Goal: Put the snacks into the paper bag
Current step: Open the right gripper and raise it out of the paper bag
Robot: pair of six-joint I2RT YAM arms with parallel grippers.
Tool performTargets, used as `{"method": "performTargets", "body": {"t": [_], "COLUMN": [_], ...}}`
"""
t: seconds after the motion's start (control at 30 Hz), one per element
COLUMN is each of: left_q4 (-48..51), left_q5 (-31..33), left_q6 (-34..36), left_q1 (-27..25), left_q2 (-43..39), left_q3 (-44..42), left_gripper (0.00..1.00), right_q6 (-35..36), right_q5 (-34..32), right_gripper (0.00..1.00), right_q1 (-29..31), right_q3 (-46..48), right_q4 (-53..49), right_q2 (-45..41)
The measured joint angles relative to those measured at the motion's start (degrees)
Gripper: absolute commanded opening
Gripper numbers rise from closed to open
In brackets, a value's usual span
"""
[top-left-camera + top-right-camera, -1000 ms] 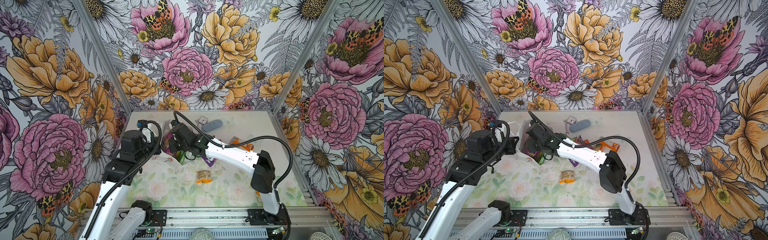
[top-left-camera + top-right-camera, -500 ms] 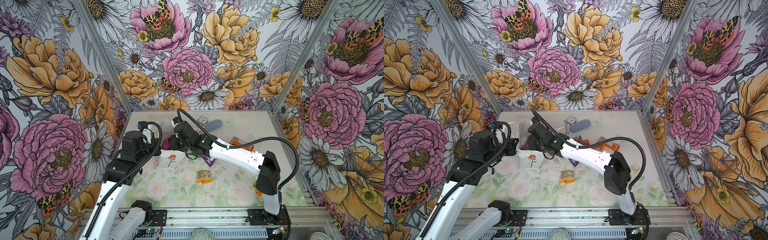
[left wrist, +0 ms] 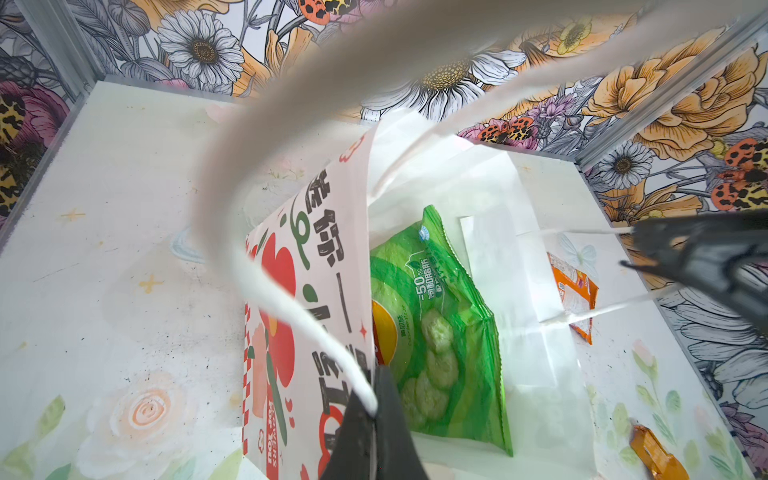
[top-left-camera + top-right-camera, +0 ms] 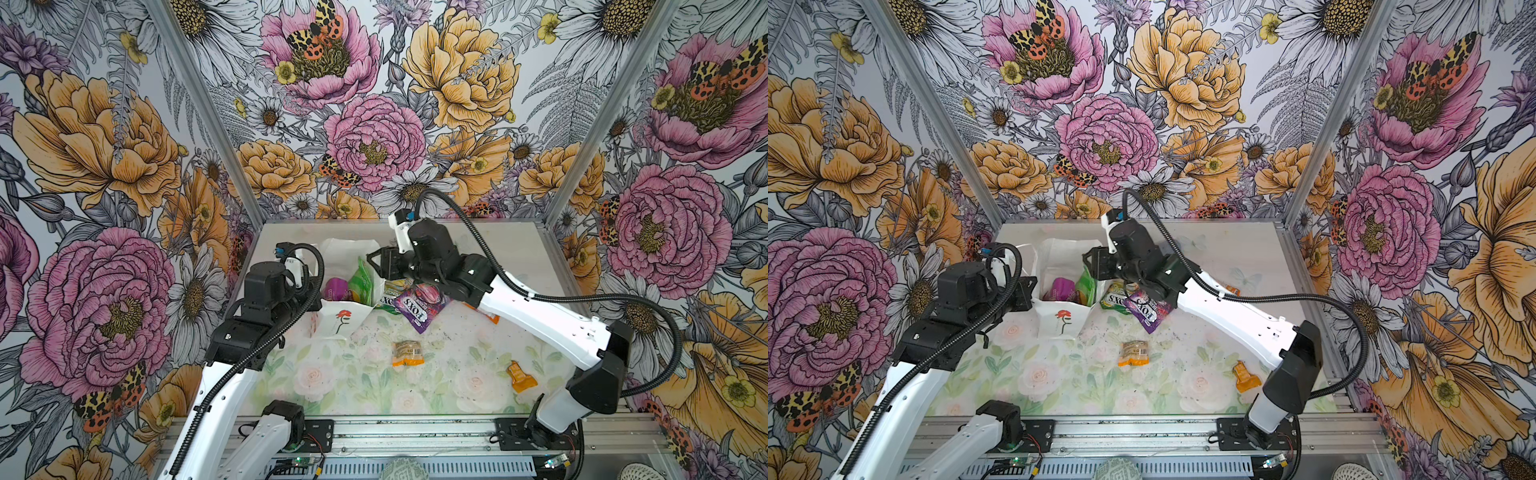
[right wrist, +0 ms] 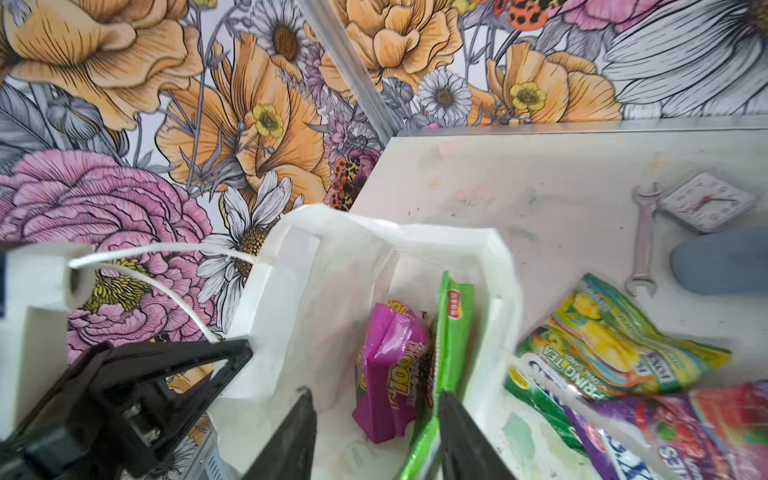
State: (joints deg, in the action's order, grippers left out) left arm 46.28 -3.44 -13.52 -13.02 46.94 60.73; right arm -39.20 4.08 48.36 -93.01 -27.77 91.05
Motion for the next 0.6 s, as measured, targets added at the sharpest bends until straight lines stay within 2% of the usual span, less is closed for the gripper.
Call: {"method": "performTargets", "body": {"t": [0.33,0.6], "left_q4": [0.02,-0.02], "left_q5": [1.14,1.64], "left_q6": [0.07,0.09], "left_q1": [0.0,0.0], "left_q2": [0.09,0.44], "left_q3": [0.0,0.0], "left_gripper": [0.0,0.0], "right_q6": [-1.95,-2.4], "right_q5": [2.8,8.2], "right_gripper": [0.52,0.53], "right_q1": [-13.05,-31.74], "right_q3": [17.88,29.11], "right_q4": [-0.07,-0.2], "right_q2": [-13.75,-16.61]}}
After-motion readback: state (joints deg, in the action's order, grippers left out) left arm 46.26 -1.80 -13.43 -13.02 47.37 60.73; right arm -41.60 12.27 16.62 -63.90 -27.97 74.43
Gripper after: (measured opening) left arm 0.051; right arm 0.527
